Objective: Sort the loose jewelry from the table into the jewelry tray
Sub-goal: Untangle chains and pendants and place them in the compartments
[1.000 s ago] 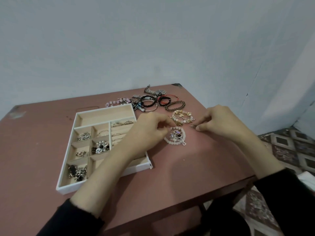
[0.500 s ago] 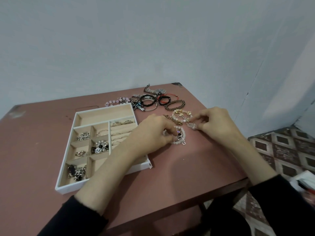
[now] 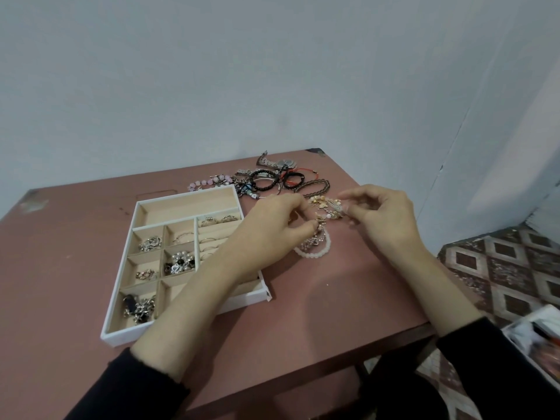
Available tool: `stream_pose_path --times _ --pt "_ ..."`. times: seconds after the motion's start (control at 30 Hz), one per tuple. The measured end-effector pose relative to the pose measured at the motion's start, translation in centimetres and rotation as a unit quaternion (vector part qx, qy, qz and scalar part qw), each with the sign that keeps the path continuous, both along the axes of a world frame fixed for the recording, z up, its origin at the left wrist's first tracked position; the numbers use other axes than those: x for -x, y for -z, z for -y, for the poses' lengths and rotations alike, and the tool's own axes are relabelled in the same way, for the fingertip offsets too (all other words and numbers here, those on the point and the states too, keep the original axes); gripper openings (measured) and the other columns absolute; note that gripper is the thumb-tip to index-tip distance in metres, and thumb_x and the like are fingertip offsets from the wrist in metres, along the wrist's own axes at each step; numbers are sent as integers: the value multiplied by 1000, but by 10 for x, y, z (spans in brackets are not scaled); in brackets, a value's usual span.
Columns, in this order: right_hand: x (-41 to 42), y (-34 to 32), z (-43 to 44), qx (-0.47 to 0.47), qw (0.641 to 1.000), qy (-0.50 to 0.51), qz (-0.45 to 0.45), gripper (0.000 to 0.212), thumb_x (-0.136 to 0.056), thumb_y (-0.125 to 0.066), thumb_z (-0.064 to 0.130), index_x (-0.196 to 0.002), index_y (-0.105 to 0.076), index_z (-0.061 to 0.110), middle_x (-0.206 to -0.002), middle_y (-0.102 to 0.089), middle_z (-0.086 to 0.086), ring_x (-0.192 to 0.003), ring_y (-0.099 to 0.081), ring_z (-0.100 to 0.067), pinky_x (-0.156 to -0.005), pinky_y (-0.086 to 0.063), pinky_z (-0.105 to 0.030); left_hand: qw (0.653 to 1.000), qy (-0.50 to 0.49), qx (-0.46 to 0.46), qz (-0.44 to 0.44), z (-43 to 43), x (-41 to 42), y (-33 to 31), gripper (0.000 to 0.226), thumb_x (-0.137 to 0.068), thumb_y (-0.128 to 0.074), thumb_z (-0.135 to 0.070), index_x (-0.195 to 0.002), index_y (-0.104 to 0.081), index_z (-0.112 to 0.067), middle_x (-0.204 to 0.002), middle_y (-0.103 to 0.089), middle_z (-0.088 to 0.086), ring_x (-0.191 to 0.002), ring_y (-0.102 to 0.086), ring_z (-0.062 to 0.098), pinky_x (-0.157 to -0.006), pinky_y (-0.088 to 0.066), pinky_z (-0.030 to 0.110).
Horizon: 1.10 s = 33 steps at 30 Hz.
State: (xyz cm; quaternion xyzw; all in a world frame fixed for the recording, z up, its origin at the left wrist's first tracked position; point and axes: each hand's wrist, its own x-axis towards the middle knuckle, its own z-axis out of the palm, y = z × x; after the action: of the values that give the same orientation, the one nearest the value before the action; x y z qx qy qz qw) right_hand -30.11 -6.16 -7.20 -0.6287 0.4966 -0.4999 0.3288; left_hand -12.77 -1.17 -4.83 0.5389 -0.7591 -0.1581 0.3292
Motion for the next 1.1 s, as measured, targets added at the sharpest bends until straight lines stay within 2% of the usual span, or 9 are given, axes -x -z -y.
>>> stream_pose_path --times 0.1,0.17,0.3,0.4,0.5,0.63,0.77,0.9,1.1 --pt "-2 1 0 5 1000 6 1 41 -78 -63 -8 -67 -68 31 -72 -62 -30 -54 -53 -19 -61 -50 -30 995 -4 -29 -93 1 0 -3 7 -84 -65 -18 -89 -64 -14 -82 -70 0 -78 -64 11 -74 -47 23" --pt "-3 1 0 4 1000 6 -1 41 -77 -63 -8 -68 -68 32 -67 -63 -23 -54 -54 -19 -63 -51 -31 991 -7 -43 -127 3 -2 -4 9 -83 -66 -16 -90 -64 -11 -79 -70 1 -74 -64 11 -75 -48 24" --pt "-4 1 -1 2 1000 8 -8 40 -77 -63 -7 -69 -67 32 -61 -61 -9 -53 -54 -17 -64 -51 -31 986 -15 -61 -155 5 -4 -4 10 -81 -69 -16 -90 -65 -14 -78 -66 -3 -65 -58 7 -69 -46 23" --pt "-4 0 -2 8 1000 10 -13 39 -77 -63 -7 -70 -67 32 -59 -60 -8 -53 -54 -16 -64 -51 -29 982 -20 -75 -174 4 -4 -8 15 -79 -70 -14 -91 -63 -19 -83 -67 0 -71 -65 15 -65 -46 20" --pt "-4 0 -2 9 1000 4 -12 39 -77 -63 -7 -71 -67 31 -60 -61 -6 -53 -54 -16 -65 -51 -31 979 -18 -78 -185 1 -4 -12 18 -80 -69 -9 -93 -62 -17 -86 -68 3 -70 -68 11 -62 -46 14" --pt "-5 -1 -2 12 1000 -7 -9 38 -78 -64 -7 -72 -68 30 -63 -62 -7 -53 -55 -16 -64 -52 -31 971 -11 -83 -224 -4 -7 -14 19 -81 -67 0 -93 -62 -14 -79 -64 3 -67 -66 14 -57 -48 12" --pt "-7 -5 -3 19 1000 -12 -3 32 -79 -65 -5 -75 -69 26 -62 -61 -7 -54 -55 -13 -58 -51 -20 961 -21 -79 -264 -9 -15 -18 22 -79 -68 1 -92 -62 -17 -76 -61 -1 -64 -65 13 -60 -54 18" --pt "-11 -7 -3 22 1000 -19 2 28 -79 -65 -5 -79 -71 23 -64 -62 -9 -55 -55 -10 -56 -49 -14 973 -36 -30 -225 -14 -20 -26 21 -79 -71 -6 -93 -63 -19 -76 -62 -9 -54 -55 -2 -51 -41 5" --pt "-16 -4 -3 17 999 -42 -12 35 -79 -63 -9 -75 -69 25 -64 -63 -5 -51 -55 -6 -57 -50 -16 998 -33 12 -57 -10 -23 -32 21 -82 -67 -15 -102 -64 -18 -77 -60 -11 -65 -58 1 -59 -45 10"
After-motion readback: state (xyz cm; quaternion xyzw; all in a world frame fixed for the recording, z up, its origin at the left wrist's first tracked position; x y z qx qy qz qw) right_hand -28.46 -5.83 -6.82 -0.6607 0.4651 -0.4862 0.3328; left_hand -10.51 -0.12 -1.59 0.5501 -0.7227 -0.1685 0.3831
